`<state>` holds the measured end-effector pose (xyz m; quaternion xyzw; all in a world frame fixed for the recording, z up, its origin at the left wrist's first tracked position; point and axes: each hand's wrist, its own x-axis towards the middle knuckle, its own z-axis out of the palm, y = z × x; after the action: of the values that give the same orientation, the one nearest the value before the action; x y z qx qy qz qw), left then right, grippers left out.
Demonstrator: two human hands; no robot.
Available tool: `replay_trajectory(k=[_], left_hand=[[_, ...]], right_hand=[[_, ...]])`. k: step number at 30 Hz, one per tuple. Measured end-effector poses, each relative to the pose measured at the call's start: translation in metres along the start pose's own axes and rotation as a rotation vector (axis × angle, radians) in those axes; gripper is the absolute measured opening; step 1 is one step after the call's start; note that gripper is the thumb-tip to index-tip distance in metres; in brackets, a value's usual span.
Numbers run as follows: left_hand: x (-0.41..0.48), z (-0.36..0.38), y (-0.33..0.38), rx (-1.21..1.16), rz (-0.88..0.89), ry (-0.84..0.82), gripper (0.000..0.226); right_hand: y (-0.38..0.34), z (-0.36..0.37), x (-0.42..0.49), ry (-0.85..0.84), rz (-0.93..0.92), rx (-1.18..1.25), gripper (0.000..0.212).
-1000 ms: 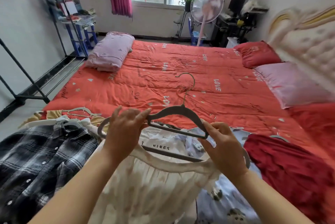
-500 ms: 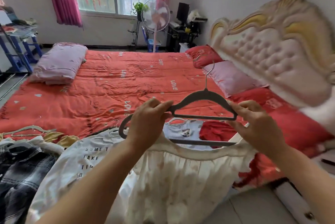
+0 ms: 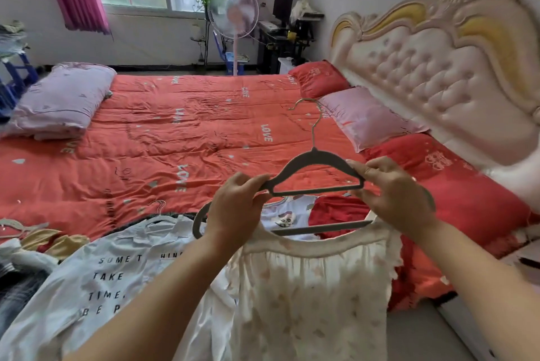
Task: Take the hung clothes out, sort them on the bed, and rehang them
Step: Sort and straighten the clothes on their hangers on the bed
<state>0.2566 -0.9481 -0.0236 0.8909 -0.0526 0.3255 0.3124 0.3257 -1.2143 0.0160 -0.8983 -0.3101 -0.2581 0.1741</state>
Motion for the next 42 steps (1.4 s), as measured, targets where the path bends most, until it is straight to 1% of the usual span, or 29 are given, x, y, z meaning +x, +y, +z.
replay_trajectory(k=[3,9,13,17,20,24,27,30,33,37,38,40,41,42], left_hand=[[0.016,0.039,-0.031,0.040,-0.031,-0.044,0.035],[0.065,0.124,-0.098,0.131,-0.171,-0.127,0.035],[0.085,0.174,-0.149,0.177,-0.272,-0.189,0.034],[0.092,0.213,-0.195,0.214,-0.364,-0.242,0.035],[0.092,0.234,-0.225,0.256,-0.405,-0.283,0.036],[0.088,0.258,-0.262,0.260,-0.508,-0.352,0.043],[0.078,0.272,-0.284,0.276,-0.509,-0.389,0.046],[0.063,0.281,-0.302,0.258,-0.515,-0.381,0.050],[0.046,0.288,-0.320,0.233,-0.523,-0.388,0.057],[0.025,0.301,-0.333,0.231,-0.578,-0.410,0.057],[0.020,0.304,-0.335,0.228,-0.585,-0.415,0.057],[0.015,0.307,-0.336,0.226,-0.611,-0.421,0.056],[0.013,0.307,-0.336,0.232,-0.616,-0.420,0.053],[0.012,0.307,-0.336,0.241,-0.614,-0.419,0.050]], right_hand=[[0.039,0.055,0.017,-0.035,-0.011,0.073,0.063],[0.117,0.165,0.070,-0.155,0.044,0.209,0.060],[0.155,0.238,0.097,-0.241,0.081,0.260,0.057],[0.178,0.306,0.113,-0.342,0.096,0.291,0.057],[0.189,0.352,0.120,-0.378,0.126,0.332,0.055],[0.198,0.407,0.123,-0.441,0.167,0.387,0.054],[0.205,0.446,0.118,-0.485,0.178,0.424,0.056],[0.210,0.484,0.114,-0.521,0.206,0.392,0.057],[0.214,0.517,0.111,-0.555,0.240,0.351,0.053],[0.215,0.556,0.103,-0.607,0.238,0.262,0.053],[0.214,0.563,0.102,-0.649,0.261,0.203,0.056],[0.210,0.571,0.098,-0.823,0.337,0.068,0.061],[0.208,0.572,0.095,-0.895,0.355,0.036,0.061],[0.205,0.572,0.090,-0.926,0.346,0.034,0.057]])
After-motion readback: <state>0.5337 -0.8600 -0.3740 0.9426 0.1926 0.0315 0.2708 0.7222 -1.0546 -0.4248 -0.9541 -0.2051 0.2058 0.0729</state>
